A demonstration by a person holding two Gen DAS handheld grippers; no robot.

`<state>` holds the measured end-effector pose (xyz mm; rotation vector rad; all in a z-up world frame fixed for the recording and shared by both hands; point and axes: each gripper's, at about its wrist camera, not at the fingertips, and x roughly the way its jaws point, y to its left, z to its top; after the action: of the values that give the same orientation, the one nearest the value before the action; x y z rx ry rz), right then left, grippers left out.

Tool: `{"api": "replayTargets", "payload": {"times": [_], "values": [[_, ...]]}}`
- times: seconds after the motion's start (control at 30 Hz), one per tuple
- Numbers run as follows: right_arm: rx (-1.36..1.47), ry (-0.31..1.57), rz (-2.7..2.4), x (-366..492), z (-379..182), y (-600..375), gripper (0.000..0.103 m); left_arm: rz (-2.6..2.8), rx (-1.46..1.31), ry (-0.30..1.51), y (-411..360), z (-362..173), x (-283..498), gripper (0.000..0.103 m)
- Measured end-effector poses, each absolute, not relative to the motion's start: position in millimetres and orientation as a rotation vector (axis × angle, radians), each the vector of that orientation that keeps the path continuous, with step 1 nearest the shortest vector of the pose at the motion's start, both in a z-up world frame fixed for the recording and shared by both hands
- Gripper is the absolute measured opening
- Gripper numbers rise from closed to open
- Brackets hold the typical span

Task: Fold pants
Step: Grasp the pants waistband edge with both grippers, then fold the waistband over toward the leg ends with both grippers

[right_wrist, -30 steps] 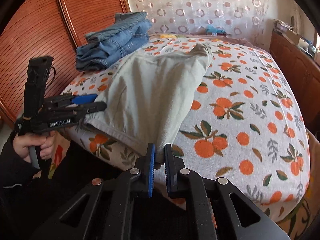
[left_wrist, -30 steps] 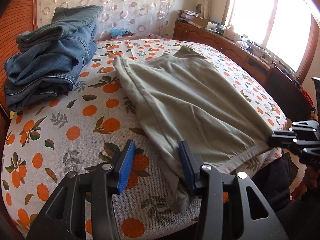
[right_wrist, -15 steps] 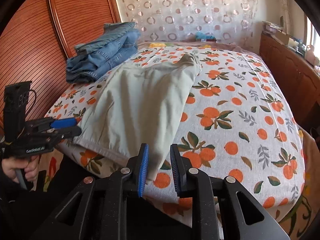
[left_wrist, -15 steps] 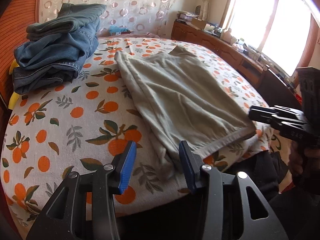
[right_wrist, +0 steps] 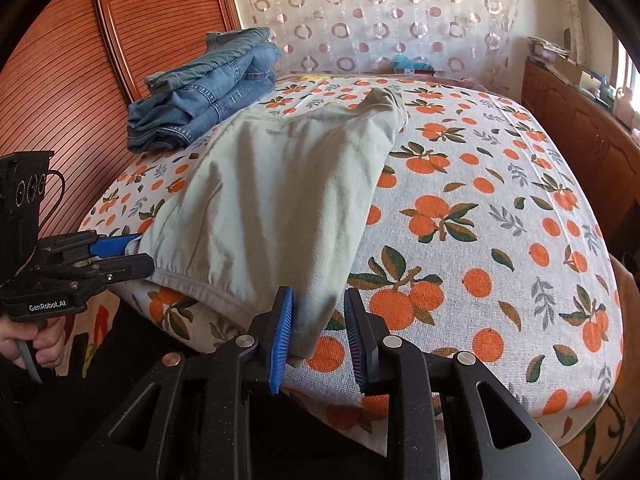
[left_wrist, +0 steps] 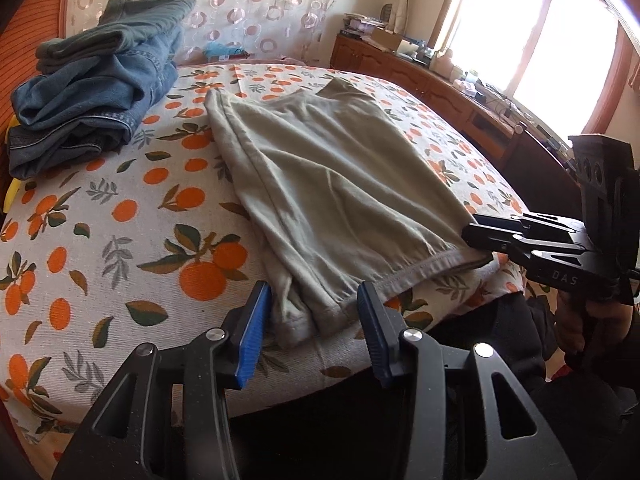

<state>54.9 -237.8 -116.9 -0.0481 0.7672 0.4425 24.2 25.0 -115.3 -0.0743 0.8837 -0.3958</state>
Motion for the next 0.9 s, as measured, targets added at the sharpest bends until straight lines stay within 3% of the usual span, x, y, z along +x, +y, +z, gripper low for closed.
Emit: {"api": "replayTargets", "payload": {"times": [0.27,0.6,0.9], "values": [[-0.059,0.773,0.45,53,-119,-237,0.029,-0.399,-0.062,0.875,21,-116,19,0.046],[-0.042,0.794,0.473,49,-122,-240,0.037,-0.403,-0.045,0.864,20,-117,14,0.02],[-0.043,0.802,0.51,43,-123,-237,0.034,-0.422,-0.117,0.873,29,-118,13,0.017]]}}
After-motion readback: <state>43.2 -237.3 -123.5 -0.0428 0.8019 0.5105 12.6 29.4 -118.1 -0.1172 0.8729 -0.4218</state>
